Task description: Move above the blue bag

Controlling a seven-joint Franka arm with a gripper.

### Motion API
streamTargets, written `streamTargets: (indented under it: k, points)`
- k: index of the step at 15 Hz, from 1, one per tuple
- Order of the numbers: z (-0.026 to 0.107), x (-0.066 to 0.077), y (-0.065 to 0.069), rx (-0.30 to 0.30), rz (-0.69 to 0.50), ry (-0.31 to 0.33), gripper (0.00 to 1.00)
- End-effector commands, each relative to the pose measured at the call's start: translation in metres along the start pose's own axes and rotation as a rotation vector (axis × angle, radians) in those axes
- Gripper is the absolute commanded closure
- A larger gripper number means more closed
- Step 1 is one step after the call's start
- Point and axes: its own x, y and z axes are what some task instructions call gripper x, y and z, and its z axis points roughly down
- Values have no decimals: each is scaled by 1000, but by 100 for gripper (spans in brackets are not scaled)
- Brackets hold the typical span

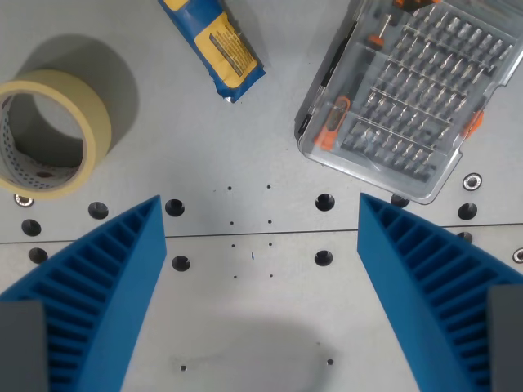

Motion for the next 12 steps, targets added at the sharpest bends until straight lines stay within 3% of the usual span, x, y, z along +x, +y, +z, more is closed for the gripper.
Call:
streamTargets:
  k: [1,12]
  points:
    - [-2,0,0,0,-1,4,0]
    - [5,3,-2,-1,-67,8,0]
